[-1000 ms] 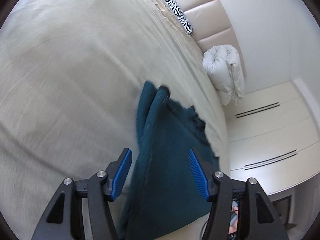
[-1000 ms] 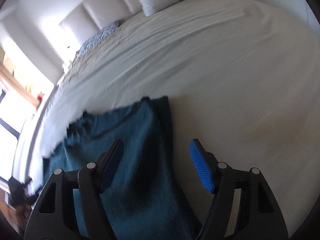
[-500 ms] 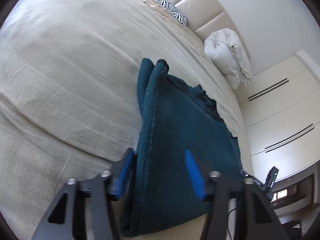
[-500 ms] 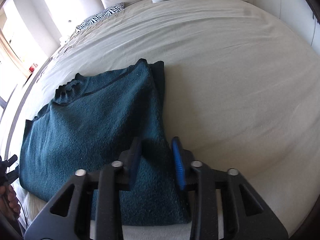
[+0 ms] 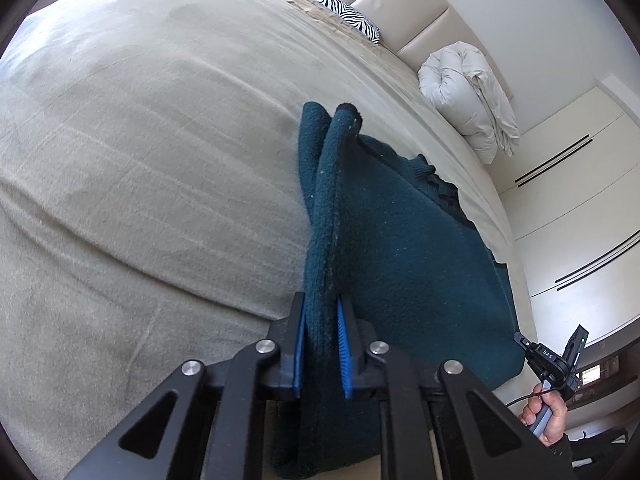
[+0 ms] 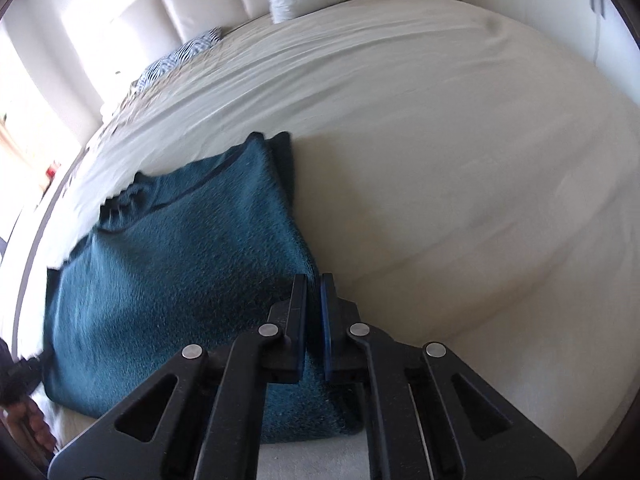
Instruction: Fold small clothes
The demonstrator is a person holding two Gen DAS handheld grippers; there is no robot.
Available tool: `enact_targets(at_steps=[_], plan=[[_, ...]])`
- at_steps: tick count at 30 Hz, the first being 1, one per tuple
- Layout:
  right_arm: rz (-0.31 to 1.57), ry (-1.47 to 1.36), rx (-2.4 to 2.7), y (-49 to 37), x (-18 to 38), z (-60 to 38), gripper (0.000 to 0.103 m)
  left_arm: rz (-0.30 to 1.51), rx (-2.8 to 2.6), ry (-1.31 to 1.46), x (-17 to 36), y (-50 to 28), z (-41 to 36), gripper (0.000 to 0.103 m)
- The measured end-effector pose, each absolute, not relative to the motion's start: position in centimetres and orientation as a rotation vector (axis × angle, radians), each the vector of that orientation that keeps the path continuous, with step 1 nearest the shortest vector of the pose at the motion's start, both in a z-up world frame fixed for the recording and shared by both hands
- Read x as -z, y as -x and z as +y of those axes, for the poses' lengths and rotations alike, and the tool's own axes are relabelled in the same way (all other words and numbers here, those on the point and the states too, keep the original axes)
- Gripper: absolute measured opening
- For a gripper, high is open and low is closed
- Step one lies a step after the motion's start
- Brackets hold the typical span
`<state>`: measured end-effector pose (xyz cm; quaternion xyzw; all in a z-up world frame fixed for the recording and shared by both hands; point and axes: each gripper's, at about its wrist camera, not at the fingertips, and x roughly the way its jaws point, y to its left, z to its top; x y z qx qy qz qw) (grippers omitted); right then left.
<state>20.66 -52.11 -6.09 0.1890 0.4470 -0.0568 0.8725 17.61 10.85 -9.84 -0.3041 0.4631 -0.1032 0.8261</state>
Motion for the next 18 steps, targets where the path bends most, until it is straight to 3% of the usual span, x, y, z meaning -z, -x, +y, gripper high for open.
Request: enact_targets(at_steps=[14, 18], plan=[[0.945, -0.479, 0.094, -20.0, 7.8, -53.1, 0.008, 0.969, 0.251, 0.743, 10.8, -17.0, 12.3, 0.018], [0.920, -0.504, 0.101, -19.2, 6.7, -53.2, 0.013, 0.964, 0.226, 0.724, 9.5, -16.6, 12.3, 0.025]])
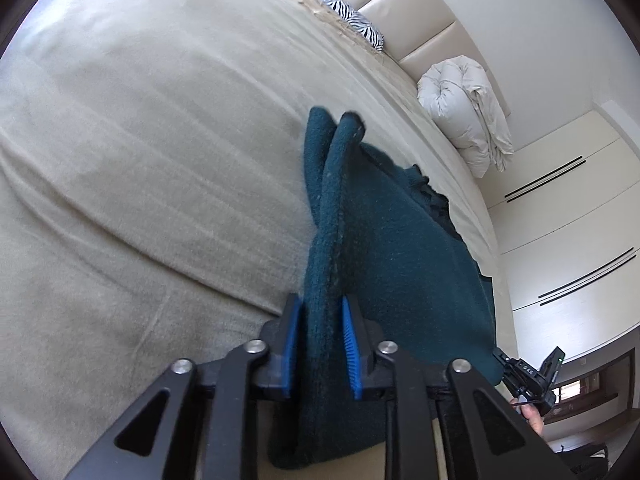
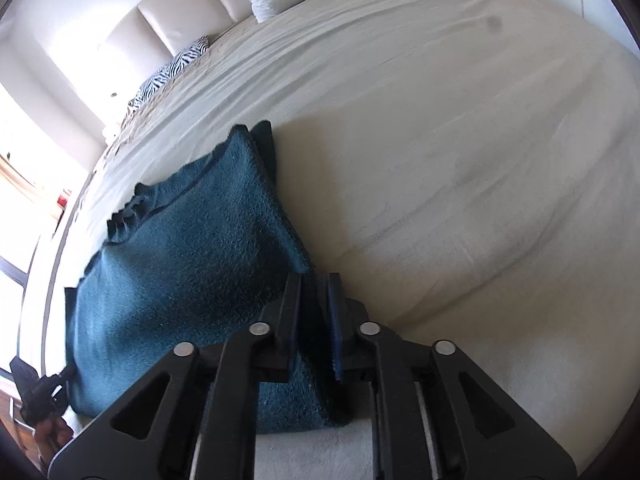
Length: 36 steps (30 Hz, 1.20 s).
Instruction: Fold small clothes
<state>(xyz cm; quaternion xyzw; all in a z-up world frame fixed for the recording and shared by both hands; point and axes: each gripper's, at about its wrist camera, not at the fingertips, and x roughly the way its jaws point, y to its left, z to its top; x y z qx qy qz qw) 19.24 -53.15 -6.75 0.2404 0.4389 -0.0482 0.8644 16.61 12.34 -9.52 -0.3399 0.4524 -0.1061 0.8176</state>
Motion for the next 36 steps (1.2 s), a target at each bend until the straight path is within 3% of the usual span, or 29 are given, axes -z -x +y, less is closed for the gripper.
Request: enact_targets(at_steps=[4, 6, 11, 18, 25, 36], plan=[[0.845, -0.464, 0.083, -18.6, 4.3, -52.2, 0.013, 0.896, 0.174, 0.615, 6.2, -16.4, 12.2, 0.027], [0.825, -0.466, 0.053, -19.0, 3.3, -51.6, 0.013, 0.858, 0.177, 0.532, 4.3, -17.0, 11.3, 0.037], [0.819, -0.454, -0.032, -21.8, 1.8, -48.9, 0.013, 0.812, 0.246, 0.355, 1.7, -20.9, 7.2, 0.042], [0.931, -0.410, -0.241, -29.1, 3.1, -40.8, 0.013, 0.883, 0.189, 0.253, 5.2, -27.7, 4.9, 0.042], [1.045, -0.396, -0.353, -33.9, 6.8, -34.1, 0.013, 0.892, 0.172, 0.294, 8.1, -28.2, 6.1, 0.041], [0.882, -0.637, -0.015, -34.5, 8.1, -46.1, 0.009, 0.863, 0.200, 0.373, 8.5, -27.8, 7.2, 0.038]])
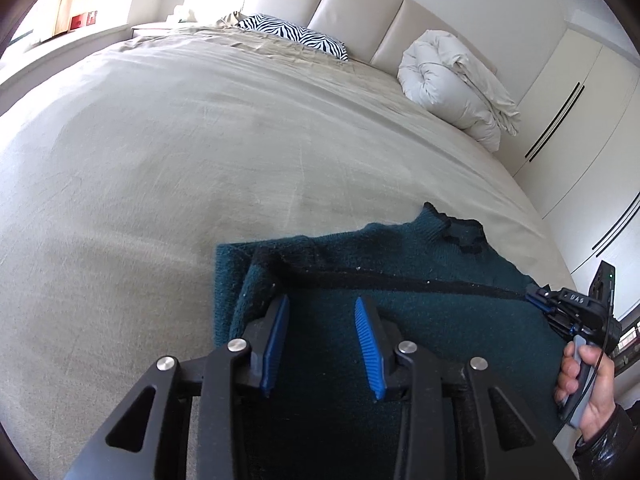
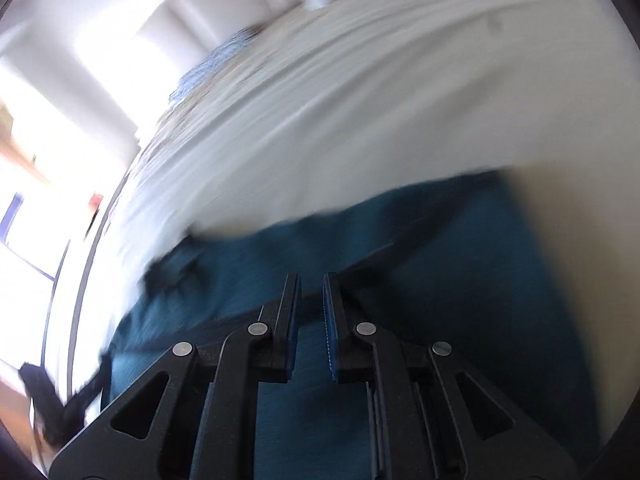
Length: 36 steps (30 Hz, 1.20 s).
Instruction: Fold small clothes
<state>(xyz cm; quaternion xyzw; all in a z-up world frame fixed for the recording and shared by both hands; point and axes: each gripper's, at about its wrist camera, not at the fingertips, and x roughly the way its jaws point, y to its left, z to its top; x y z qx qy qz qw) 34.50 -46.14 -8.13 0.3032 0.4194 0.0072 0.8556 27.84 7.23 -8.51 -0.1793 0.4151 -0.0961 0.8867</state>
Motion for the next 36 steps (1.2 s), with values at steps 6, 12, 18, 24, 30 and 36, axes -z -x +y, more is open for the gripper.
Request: enact_targets(at_steps=[6, 12, 18, 24, 30, 36], plan=[[0.825, -0.647, -0.125, -31.6, 4.9, -44.3, 0.014, 0.857, 0.193, 0.367, 8.6, -27.8, 7.0, 0.037], [0.947, -0.439, -0.434, -28.8, 4.5, -36.4, 0.014, 0.860, 0.192, 0.370, 8.4, -27.7, 6.9, 0.037], [0.916, -0.646, -0.190, -28.8, 7.3, -45.1, 0.013, 0.853, 0.209, 0.410, 8.7, -27.4, 7.4, 0.037], [0.820, -0.803, 0.041, -26.4, 8.1, -54.1, 0.009, 0.844, 0.205, 0.407, 8.8, -27.3, 7.6, 0.037], [0.788, -0.831, 0.148, -22.0, 7.5, -56.2, 0.013, 0.854, 0.210, 0.451, 8.5, -26.5, 8.7, 0.037], [0.748, -0.805, 0.062, -15.1, 4.6, -54.1, 0.017, 0.853, 0.144, 0.488, 7.1, -22.6, 10.7, 0.064]])
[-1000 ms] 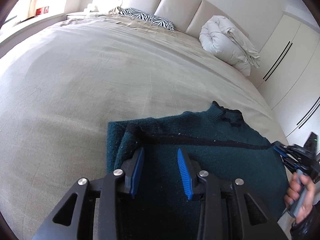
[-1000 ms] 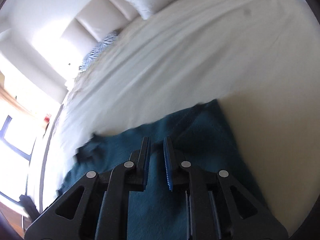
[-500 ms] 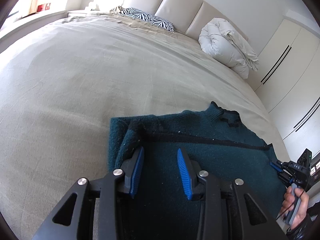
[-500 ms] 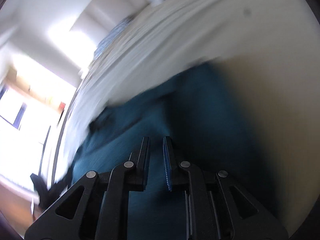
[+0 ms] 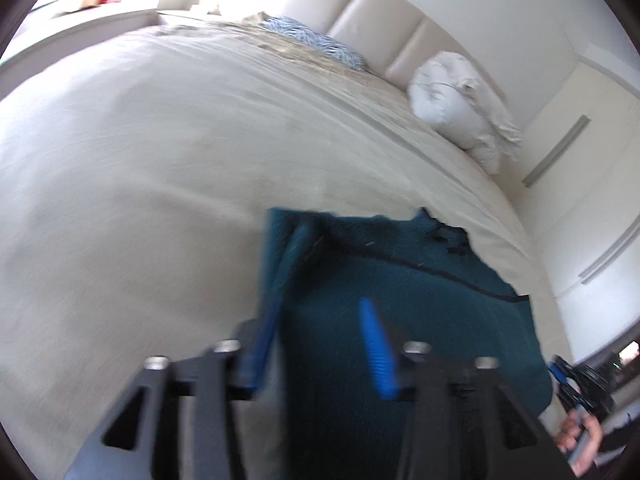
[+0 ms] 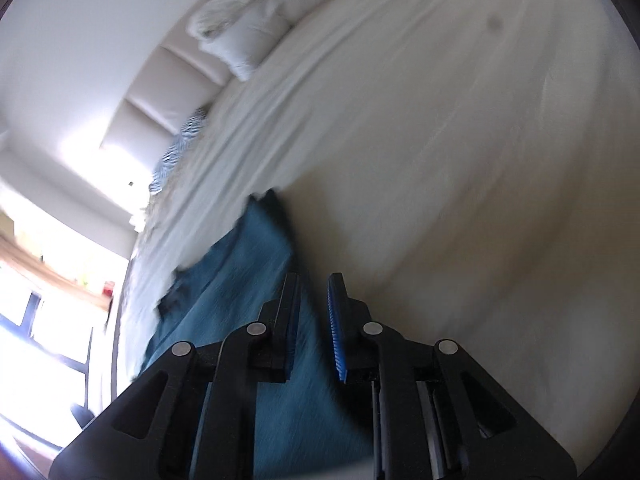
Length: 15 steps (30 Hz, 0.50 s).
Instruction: Fold small clothes
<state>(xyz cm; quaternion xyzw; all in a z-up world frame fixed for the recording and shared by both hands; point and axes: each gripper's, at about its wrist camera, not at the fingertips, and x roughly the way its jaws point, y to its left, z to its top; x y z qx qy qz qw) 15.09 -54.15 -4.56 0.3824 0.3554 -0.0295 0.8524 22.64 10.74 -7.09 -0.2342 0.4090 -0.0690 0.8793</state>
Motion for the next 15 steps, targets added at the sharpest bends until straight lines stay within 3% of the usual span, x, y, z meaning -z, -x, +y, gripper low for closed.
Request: enact_targets(at_steps=[4, 5, 7, 15], plan=[[0.763, -0.731, -0.040, -11.9, 2.9, -49.8, 0.036, 0.852, 0.097, 0.528, 6.9, -18.4, 11.9, 0.065], [0.754, -0.716, -0.053, -11.3, 2.6, -48.9, 0.052, 0.852, 0.090, 0.510, 6.7, -17.5, 11.7, 0.065], [0.737, -0.673, -0.084, -10.1, 1.9, -46.3, 0.067, 0.855, 0.098, 0.465, 6.2, -15.4, 10.9, 0.065], [0.771, -0.522, -0.207, -8.3, -0.2, -38.2, 0.067, 0.843, 0.076, 0.263, 3.5, -10.9, 7.4, 0.071]])
